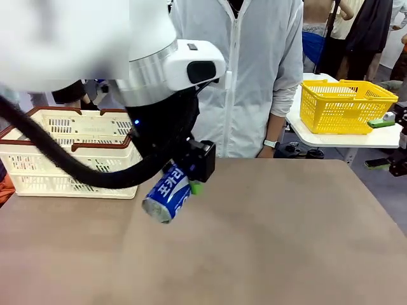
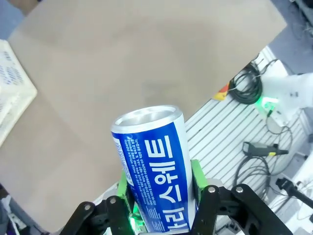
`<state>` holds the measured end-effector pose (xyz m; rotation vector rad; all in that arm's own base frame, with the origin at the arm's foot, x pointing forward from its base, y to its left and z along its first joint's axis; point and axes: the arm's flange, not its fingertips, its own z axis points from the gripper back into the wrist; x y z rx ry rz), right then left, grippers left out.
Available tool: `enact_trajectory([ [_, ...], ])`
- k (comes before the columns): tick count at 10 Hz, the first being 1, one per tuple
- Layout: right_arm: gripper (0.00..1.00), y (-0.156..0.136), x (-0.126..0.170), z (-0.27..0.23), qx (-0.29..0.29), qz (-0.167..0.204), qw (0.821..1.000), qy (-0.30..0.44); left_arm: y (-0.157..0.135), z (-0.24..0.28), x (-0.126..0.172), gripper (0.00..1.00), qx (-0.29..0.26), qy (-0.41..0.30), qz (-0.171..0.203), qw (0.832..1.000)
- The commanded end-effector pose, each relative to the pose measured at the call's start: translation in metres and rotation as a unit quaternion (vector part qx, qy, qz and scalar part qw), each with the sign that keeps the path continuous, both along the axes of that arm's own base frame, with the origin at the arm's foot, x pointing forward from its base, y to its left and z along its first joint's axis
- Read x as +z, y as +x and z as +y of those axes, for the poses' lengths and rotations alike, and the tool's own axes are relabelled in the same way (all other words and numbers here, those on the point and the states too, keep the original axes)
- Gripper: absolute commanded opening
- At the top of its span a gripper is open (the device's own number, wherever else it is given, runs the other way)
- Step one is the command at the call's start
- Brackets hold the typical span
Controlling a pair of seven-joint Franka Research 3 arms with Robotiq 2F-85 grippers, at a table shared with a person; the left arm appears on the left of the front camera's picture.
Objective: Place the drinks into the Shopping basket.
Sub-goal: Pick up one drink and place it into the Shopping basket.
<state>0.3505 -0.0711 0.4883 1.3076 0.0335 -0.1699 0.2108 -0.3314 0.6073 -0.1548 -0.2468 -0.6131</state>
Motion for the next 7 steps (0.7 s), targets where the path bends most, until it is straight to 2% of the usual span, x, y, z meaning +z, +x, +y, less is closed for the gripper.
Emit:
enact_trajectory([
  [1, 1.00, -0.001, 0.003, -0.001, 0.003, 0.005, 1.000, -0.003, 0.012, -0.008, 0.001, 0.00, 0.002, -0.003, 0.014, 1.000],
  [5, 1.00, -0.001, 0.003, -0.001, 0.003, 0.005, 1.000, -0.003, 0.007, -0.004, -0.007, 0.00, 0.005, 0.006, 0.007, 1.000],
  [6, 1.00, -0.001, 0.003, -0.001, 0.003, 0.005, 1.000, -0.003, 0.041, 0.039, 0.013, 0.00, 0.083, -0.031, 0.015, 0.996],
  [7, 1.00, -0.001, 0.003, -0.001, 0.003, 0.005, 1.000, -0.003, 0.076, 0.083, 0.030, 0.00, 0.118, -0.051, 0.021, 0.992],
])
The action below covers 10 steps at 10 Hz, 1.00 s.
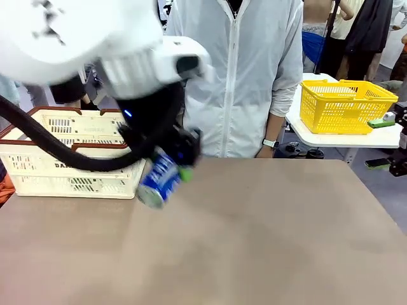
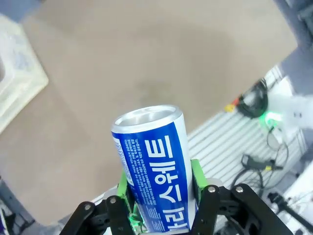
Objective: Place the drinks into the Shopping basket.
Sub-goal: Pick up one drink and place it into the Shopping basket.
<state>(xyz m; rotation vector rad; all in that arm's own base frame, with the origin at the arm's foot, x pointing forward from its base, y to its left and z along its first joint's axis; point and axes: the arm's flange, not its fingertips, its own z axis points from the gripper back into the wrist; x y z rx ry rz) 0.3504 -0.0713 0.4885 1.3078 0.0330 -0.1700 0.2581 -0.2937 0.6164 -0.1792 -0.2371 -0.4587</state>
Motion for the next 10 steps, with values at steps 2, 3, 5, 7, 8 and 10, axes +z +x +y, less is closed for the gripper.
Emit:
enact_trajectory([
  [2, 1.00, -0.001, 0.003, -0.001, 0.003, 0.005, 1.000, -0.003, 0.101, 0.134, 0.034, 0.00, 0.124, -0.039, -0.014, 0.991],
  [3, 1.00, -0.001, 0.003, -0.001, 0.003, 0.005, 1.000, -0.003, 0.135, 0.169, 0.029, 0.00, 0.147, -0.025, -0.032, 0.988],
  [5, 1.00, -0.001, 0.003, -0.001, 0.003, 0.005, 1.000, -0.003, 0.192, 0.217, 0.004, 0.00, 0.197, -0.001, -0.036, 0.980],
  [7, 1.00, -0.001, 0.003, -0.001, 0.003, 0.005, 1.000, -0.003, 0.219, 0.235, -0.012, 0.00, 0.199, -0.006, -0.026, 0.980],
  [8, 1.00, -0.001, 0.003, -0.001, 0.003, 0.005, 1.000, -0.003, 0.215, 0.230, -0.003, 0.00, 0.242, -0.058, -0.014, 0.968],
  [10, 1.00, -0.001, 0.003, -0.001, 0.003, 0.005, 1.000, -0.003, 0.220, 0.247, -0.027, 0.00, 0.205, -0.004, -0.023, 0.978],
])
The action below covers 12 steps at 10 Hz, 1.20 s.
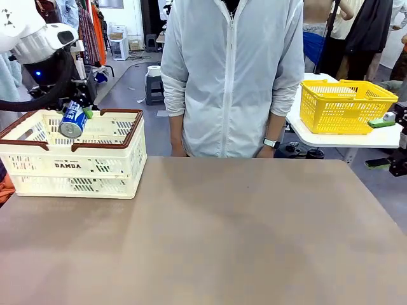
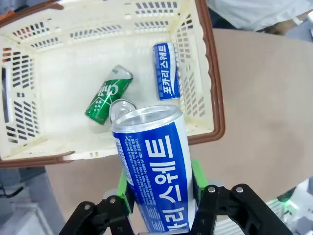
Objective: Place the drinks into the Shopping basket.
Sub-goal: Pick up one drink and place it into the Shopping basket.
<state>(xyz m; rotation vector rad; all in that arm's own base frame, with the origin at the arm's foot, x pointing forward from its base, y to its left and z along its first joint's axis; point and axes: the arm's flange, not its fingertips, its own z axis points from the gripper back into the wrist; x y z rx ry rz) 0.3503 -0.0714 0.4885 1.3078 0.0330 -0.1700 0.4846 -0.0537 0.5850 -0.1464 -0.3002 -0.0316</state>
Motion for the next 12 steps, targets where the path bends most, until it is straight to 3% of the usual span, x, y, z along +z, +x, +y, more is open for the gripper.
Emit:
enact_trajectory([
  [1, 1.00, -0.001, 0.003, -0.001, 0.003, 0.005, 1.000, -0.003, -0.007, 0.007, 0.004, 0.00, -0.008, 0.013, -0.007, 1.000],
  [2, 1.00, -0.001, 0.003, -0.001, 0.003, 0.005, 1.000, -0.003, 0.000, 0.000, 0.000, 0.00, 0.000, 0.000, 0.000, 1.000],
  [4, 1.00, -0.001, 0.003, -0.001, 0.003, 0.005, 1.000, -0.003, 0.046, -0.015, 0.003, 0.00, -0.017, 0.023, -0.058, 0.998],
  [5, 1.00, -0.001, 0.003, -0.001, 0.003, 0.005, 1.000, -0.003, 0.076, -0.011, 0.000, 0.00, 0.021, 0.035, -0.079, 0.996],
  [7, 1.00, -0.001, 0.003, -0.001, 0.003, 0.005, 1.000, -0.003, 0.124, -0.008, -0.022, 0.00, 0.010, 0.013, -0.045, 0.999],
  [10, 1.00, -0.001, 0.003, -0.001, 0.003, 0.005, 1.000, -0.003, 0.138, -0.015, -0.058, 0.00, -0.009, 0.015, -0.009, 1.000],
  [12, 1.00, -0.001, 0.003, -0.001, 0.003, 0.005, 1.000, -0.003, 0.144, -0.022, -0.098, 0.00, -0.007, 0.027, 0.023, 0.999],
])
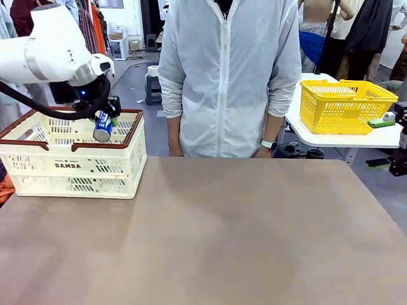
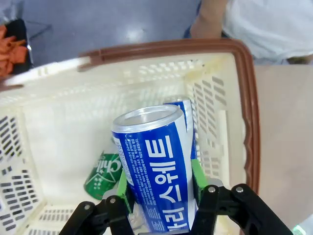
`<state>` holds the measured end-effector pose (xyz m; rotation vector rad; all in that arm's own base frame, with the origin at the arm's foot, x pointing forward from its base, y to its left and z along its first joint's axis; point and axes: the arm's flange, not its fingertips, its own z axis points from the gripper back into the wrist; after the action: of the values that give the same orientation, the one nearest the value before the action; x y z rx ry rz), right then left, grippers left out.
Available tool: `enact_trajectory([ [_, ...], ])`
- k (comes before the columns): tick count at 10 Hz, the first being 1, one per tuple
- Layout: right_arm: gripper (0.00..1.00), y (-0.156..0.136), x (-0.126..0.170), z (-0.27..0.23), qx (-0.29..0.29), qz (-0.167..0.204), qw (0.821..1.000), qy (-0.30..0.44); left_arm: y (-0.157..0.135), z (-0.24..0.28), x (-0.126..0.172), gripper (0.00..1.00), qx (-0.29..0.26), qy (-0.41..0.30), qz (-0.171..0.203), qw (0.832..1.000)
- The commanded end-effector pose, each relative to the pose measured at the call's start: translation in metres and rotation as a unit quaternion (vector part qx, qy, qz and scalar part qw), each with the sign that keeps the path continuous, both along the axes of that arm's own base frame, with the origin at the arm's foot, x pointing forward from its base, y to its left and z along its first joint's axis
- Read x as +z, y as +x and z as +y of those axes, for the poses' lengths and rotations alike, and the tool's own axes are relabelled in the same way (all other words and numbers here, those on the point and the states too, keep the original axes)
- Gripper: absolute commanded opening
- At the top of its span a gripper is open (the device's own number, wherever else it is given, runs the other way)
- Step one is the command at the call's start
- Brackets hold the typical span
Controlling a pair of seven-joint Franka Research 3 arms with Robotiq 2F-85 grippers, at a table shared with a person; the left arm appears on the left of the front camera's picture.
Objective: Place the drinks into the Shopping basket.
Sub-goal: Pick up one drink and place it into the Shopping basket.
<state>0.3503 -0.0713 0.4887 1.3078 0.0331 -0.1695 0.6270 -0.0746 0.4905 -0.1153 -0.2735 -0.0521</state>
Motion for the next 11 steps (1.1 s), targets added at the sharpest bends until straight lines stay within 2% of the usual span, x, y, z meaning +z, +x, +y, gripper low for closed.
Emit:
enact_trajectory([
  [1, 1.00, -0.001, 0.003, -0.001, 0.003, 0.005, 1.000, -0.003, 0.004, -0.006, -0.021, 0.00, -0.009, 0.004, 0.037, 0.999],
  [5, 1.00, -0.001, 0.003, -0.001, 0.003, 0.005, 1.000, -0.003, 0.005, -0.025, -0.065, 0.00, -0.003, 0.027, 0.081, 0.996],
  [8, 1.00, -0.001, 0.003, -0.001, 0.003, 0.005, 1.000, -0.003, 0.011, -0.028, -0.082, 0.00, 0.010, 0.050, 0.113, 0.992],
  [9, 1.00, -0.001, 0.003, -0.001, 0.003, 0.005, 1.000, -0.003, 0.012, -0.027, -0.084, 0.04, 0.015, 0.053, 0.117, 0.992],
  [10, 1.00, -0.001, 0.003, -0.001, 0.003, 0.005, 1.000, -0.003, 0.012, -0.025, -0.085, 0.44, 0.016, 0.049, 0.118, 0.992],
  [11, 1.00, -0.001, 0.003, -0.001, 0.003, 0.005, 1.000, -0.003, 0.011, -0.025, -0.084, 1.00, 0.017, 0.047, 0.119, 0.992],
])
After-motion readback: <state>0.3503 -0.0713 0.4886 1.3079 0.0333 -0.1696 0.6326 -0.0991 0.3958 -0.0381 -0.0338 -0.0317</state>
